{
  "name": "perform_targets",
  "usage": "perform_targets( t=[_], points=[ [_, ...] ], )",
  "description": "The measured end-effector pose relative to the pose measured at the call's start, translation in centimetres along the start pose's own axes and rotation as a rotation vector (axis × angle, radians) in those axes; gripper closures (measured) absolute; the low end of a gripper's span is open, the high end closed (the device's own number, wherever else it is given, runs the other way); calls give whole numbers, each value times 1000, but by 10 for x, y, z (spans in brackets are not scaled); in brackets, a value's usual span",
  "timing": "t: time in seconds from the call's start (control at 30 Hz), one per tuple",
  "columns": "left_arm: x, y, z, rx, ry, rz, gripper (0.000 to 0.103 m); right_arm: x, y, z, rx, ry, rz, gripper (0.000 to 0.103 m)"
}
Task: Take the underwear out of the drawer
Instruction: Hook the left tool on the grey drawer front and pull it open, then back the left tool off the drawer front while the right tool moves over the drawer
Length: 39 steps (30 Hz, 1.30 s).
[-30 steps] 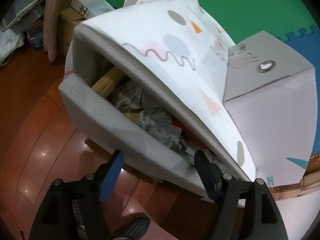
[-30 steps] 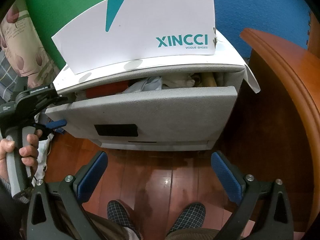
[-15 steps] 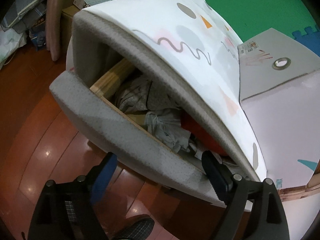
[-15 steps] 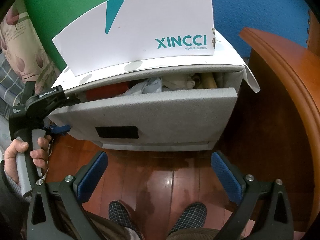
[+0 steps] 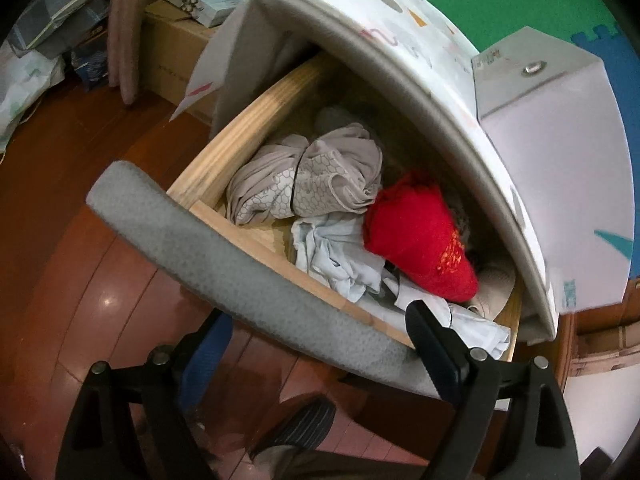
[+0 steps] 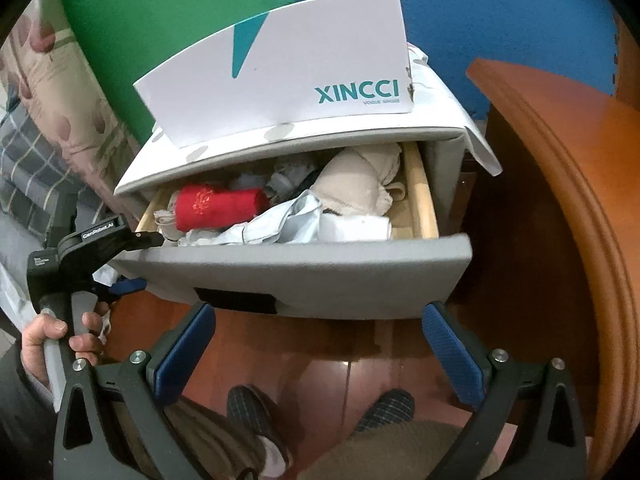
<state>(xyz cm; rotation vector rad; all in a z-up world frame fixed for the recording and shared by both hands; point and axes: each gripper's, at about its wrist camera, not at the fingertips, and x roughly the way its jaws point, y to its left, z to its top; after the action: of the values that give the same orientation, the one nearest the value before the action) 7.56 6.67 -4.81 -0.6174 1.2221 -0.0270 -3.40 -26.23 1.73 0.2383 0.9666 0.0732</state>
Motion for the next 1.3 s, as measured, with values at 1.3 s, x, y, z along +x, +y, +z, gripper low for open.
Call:
perform_targets(
  t=[1.3],
  points=[
    [-30, 22, -49, 78, 107, 169, 8, 25, -3, 15, 2, 139, -18, 1]
  ],
)
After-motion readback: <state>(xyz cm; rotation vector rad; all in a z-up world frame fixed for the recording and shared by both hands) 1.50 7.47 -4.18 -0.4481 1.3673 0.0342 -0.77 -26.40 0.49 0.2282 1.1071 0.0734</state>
